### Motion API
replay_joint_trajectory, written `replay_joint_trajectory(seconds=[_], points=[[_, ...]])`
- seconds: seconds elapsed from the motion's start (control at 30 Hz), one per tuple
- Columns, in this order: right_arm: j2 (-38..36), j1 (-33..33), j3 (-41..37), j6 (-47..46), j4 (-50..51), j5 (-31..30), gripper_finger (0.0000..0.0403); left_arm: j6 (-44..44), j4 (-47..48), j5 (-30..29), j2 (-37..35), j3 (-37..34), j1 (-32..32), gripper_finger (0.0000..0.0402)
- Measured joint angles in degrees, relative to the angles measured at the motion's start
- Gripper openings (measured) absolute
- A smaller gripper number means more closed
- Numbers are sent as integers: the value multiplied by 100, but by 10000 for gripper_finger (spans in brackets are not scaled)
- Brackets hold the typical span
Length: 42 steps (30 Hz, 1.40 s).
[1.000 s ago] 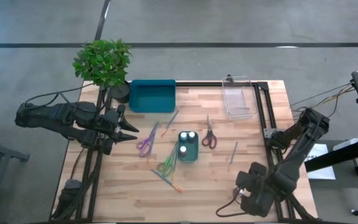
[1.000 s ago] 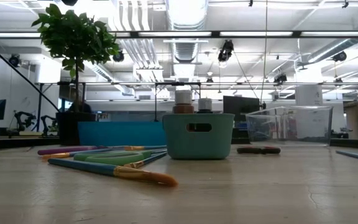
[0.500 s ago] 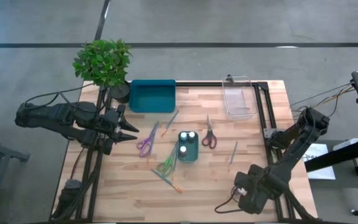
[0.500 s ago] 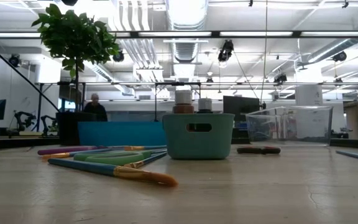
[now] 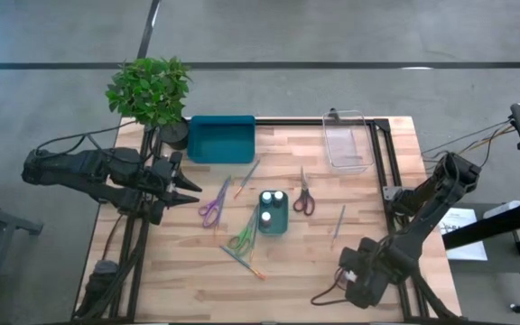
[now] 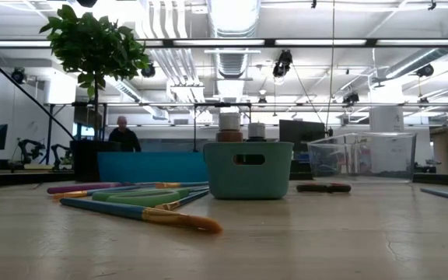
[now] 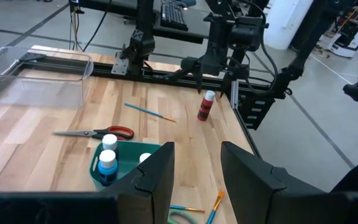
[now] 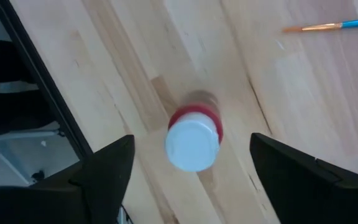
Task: Pick & Place Paint Supplies
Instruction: Put the red paint bottle into the blue bin
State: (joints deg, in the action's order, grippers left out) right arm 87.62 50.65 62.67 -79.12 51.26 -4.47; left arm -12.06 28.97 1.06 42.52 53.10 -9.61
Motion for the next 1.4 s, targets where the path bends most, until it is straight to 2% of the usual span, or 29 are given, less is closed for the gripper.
replay_joint_trajectory(seconds=[0.23,0.63,0.83,1.0,1.23,1.4], points=[[11,-96,-95,167,-89,45,215,-41,2,0,-2,0,-2,141],[50,-166,-113,240,-131,135,113,-41,2,0,-1,0,-4,141],[52,-349,-37,438,-135,-3,112,-49,2,0,-1,0,-4,141],[-14,-751,172,797,-109,-169,112,-138,2,-1,-2,0,-4,141],[-51,-1848,805,1911,186,-191,112,-150,2,0,-2,0,-4,141],[-46,-2752,1310,2533,283,210,112,-153,4,0,0,0,-4,141]])
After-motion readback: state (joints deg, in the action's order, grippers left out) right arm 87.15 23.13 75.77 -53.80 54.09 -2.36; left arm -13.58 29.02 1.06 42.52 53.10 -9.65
